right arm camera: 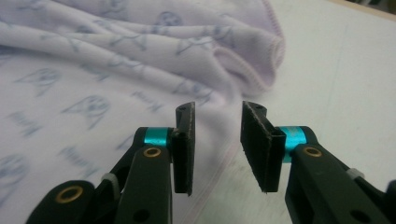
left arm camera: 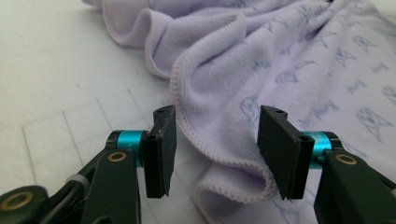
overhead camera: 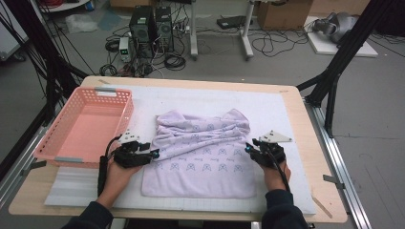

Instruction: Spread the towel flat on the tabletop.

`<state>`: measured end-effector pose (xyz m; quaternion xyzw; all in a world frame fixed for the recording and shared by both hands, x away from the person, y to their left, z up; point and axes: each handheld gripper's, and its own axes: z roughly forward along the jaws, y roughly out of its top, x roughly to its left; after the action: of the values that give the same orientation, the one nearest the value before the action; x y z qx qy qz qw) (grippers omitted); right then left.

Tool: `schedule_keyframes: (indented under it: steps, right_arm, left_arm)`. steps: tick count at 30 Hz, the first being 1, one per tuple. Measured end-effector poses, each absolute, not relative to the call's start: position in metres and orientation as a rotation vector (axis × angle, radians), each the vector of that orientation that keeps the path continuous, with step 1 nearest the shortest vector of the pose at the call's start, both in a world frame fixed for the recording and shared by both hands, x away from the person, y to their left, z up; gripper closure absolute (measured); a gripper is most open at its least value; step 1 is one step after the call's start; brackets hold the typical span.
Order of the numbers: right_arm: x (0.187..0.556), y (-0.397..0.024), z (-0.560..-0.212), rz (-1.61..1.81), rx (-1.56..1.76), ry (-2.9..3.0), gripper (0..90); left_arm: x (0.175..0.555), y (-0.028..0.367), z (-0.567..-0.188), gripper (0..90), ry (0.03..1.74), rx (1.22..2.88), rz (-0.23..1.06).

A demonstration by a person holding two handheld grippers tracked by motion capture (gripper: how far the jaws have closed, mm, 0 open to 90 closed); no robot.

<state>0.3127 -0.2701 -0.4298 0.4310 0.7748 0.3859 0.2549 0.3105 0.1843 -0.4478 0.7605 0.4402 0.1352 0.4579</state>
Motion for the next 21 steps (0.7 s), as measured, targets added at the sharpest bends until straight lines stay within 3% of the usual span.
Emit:
schedule_keyframes:
  steps: [14, 21]
  right_arm:
    - [0.24, -0.281, -0.447, 1.085, 1.2, 2.173, 62.6]
    - [0.213, -0.28, -0.447, 1.119, 1.214, 2.181, 61.7]
  left_arm:
    - [0.245, 0.206, -0.446, 47.7, 1.123, 1.786, 0.349]
    - [0.219, 0.199, -0.453, 49.5, 1.107, 1.83, 0.306]
